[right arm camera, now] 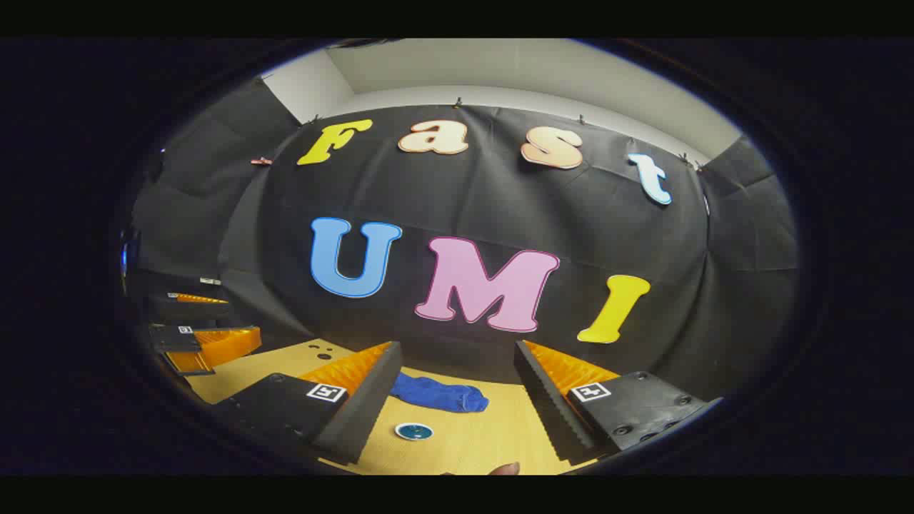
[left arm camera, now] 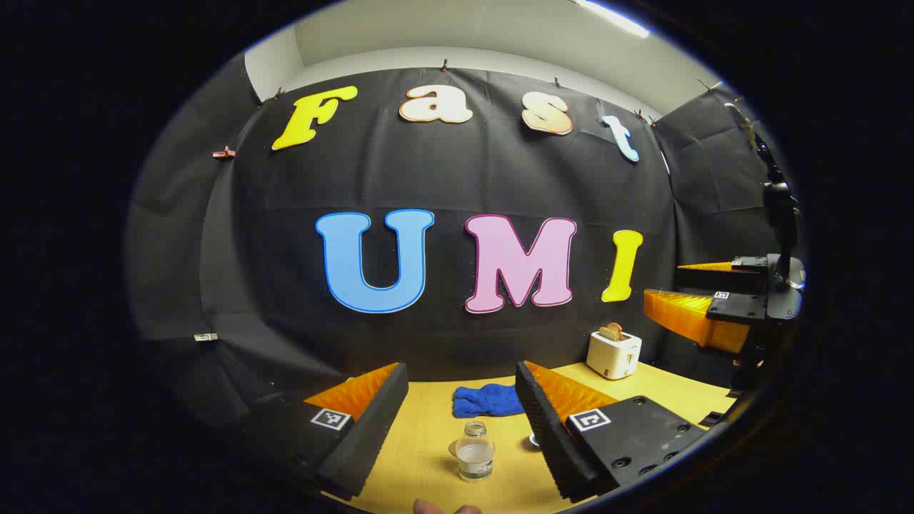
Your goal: Open the teacup lid with one hand, grasp the water bottle and pour water into the teacup with the other hand; after pouring, place the water bottle on the coaster and then close the teacup lid.
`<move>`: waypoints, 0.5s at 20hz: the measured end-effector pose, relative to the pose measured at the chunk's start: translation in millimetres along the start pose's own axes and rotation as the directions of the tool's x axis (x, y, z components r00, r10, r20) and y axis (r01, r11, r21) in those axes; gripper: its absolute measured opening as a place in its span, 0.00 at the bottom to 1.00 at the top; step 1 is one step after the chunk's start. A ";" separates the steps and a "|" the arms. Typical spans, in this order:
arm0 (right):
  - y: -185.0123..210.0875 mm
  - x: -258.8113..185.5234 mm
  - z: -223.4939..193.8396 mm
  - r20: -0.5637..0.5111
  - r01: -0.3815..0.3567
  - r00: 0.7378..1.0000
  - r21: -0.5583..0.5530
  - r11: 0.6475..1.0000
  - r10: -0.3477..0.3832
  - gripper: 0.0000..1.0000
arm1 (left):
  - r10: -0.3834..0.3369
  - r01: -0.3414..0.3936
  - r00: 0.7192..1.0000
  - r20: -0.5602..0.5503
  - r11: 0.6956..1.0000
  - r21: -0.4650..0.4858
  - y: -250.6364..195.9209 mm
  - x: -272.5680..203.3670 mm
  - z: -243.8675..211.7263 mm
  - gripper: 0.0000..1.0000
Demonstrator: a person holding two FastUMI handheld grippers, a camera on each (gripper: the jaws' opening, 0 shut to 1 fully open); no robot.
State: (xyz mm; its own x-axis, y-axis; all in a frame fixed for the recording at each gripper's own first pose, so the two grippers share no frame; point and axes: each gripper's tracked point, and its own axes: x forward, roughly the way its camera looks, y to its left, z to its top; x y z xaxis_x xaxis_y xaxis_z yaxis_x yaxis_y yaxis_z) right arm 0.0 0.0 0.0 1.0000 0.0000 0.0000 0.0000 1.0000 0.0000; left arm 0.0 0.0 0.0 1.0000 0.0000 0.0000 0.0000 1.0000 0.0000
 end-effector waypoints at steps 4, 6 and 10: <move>1.6 2.2 -0.8 -0.001 -0.002 1.000 0.002 1.000 0.002 0.98 | 0.000 0.000 1.000 0.000 1.000 0.000 -0.4 0.5 -0.5 0.95; 3.0 3.9 -0.5 0.000 -0.006 1.000 0.000 1.000 0.006 0.98 | 0.001 -0.001 1.000 -0.001 1.000 -0.003 -0.4 1.3 -1.0 0.95; 3.9 7.6 0.9 0.002 -0.010 1.000 -0.003 1.000 0.010 0.98 | 0.006 -0.006 1.000 0.003 1.000 -0.002 0.7 3.1 -0.1 0.95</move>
State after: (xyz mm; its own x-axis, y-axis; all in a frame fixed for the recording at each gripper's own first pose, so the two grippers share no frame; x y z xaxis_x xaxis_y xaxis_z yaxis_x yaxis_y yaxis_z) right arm 7.6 3.9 0.9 1.0000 0.0097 0.0019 -0.0097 0.9999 -0.0034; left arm 3.1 0.7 -0.1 1.0000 0.0058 0.0028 -0.0058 1.0000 -0.0019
